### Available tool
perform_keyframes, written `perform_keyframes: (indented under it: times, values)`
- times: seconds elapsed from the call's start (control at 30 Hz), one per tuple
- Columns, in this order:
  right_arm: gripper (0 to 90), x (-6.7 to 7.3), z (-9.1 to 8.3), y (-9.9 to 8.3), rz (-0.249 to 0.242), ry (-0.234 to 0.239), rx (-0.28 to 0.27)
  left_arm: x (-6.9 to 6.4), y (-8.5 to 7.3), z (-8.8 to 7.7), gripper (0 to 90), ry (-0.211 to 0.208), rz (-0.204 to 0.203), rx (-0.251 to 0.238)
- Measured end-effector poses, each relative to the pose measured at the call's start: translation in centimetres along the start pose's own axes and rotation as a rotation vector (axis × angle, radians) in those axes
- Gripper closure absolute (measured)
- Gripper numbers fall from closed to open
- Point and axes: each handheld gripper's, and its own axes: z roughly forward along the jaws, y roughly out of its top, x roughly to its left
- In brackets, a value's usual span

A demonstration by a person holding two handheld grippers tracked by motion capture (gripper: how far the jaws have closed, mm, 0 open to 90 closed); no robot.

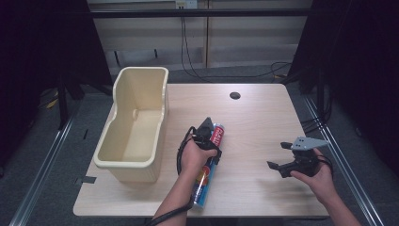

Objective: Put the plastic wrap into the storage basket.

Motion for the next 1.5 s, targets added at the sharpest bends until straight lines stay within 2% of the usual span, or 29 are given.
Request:
perform_keyframes:
  times: [0.03,0.1,0.13,0.2,0.23,0.3,0.43,0.47,0.57,0.67,0.73,0.77,0.8,0.83,0.93,1.0,1.03,1.1,1.2,1.3,1.37,1.43,1.5]
  values:
    - [5.1,0.0,0.0,0.0,-0.004,0.002,0.001,0.2,0.0,-0.1,32.4,0.005,0.019,0.007]
    - [5.1,0.0,0.1,0.0,-0.006,0.004,0.001,0.2,-0.1,-0.4,32.4,0.019,-0.012,0.016]
    - [5.1,0.0,0.1,0.0,-0.008,0.003,0.001,0.4,-0.1,-0.5,32.4,0.018,0.006,0.021]
    - [5.1,0.0,0.1,0.0,-0.008,0.006,-0.001,0.5,-0.1,-0.9,32.4,0.02,0.002,0.013]
    - [5.1,0.0,0.1,0.0,-0.009,0.008,-0.002,0.4,-0.1,-1.1,32.4,0.021,-0.02,0.004]
    - [5.1,0.0,0.1,0.1,-0.007,0.011,-0.001,0.6,0.0,-1.7,32.4,0.028,0.01,0.028]
    - [5.1,0.0,0.1,0.1,-0.009,0.01,-0.003,0.6,0.0,-2.5,32.5,0.034,-0.002,-0.013]
    - [5.1,0.0,0.0,0.1,-0.002,0.008,-0.006,0.7,0.0,-2.6,32.5,0.025,-0.004,-0.017]
    - [5.1,0.0,-0.1,0.1,-0.002,0.004,-0.012,0.7,0.0,-2.3,32.4,0.034,-0.022,-0.027]
    - [5.1,0.0,-0.1,0.1,0.001,0.009,-0.014,0.8,-0.1,-1.5,32.4,0.046,-0.027,0.001]
    - [5.1,0.0,-0.1,0.1,-0.002,0.008,-0.016,0.8,-0.2,-0.7,32.3,0.064,-0.03,-0.001]
    - [5.1,0.0,-0.2,0.1,0.001,0.011,-0.016,0.8,-0.3,-0.4,32.3,0.07,-0.043,0.008]
    - [5.1,0.0,-0.2,0.1,0.003,0.01,-0.016,0.7,-0.3,-0.4,32.3,0.065,-0.058,-0.003]
    - [5.1,-0.1,-0.2,0.0,0.004,0.009,-0.016,0.8,-0.3,-0.5,32.3,0.073,-0.035,-0.005]
    - [5.1,0.0,-0.1,0.0,0.001,0.003,-0.014,0.7,-0.4,-0.5,32.2,0.089,-0.043,-0.013]
    - [5.1,0.0,-0.1,0.1,0.002,0.007,-0.013,0.5,-0.4,-0.4,32.2,0.104,-0.031,-0.019]
    - [5.1,0.0,-0.1,0.1,0.001,0.01,-0.014,0.3,-0.5,-0.4,32.1,0.109,-0.046,-0.02]
    - [5.1,0.0,-0.1,0.1,0.0,0.011,-0.015,0.2,-0.7,-0.4,32.1,0.119,-0.032,-0.044]
    - [5.1,0.1,0.0,0.1,-0.001,0.008,-0.013,-0.1,-1.0,-0.3,32.0,0.135,-0.04,-0.065]
    - [5.1,0.2,0.0,0.1,-0.002,0.006,-0.014,0.0,-1.1,-0.3,31.9,0.126,-0.037,-0.076]
    - [5.1,0.2,0.0,0.2,-0.001,0.004,-0.015,-0.1,-1.2,-0.2,31.8,0.138,-0.029,-0.077]
    - [5.1,0.2,0.0,0.2,-0.003,0.005,-0.015,-0.3,-1.2,-0.2,31.9,0.15,-0.034,-0.081]
    - [5.1,0.2,0.0,0.2,-0.002,0.01,-0.015,-0.3,-1.1,-0.1,32.2,0.143,-0.046,-0.081]
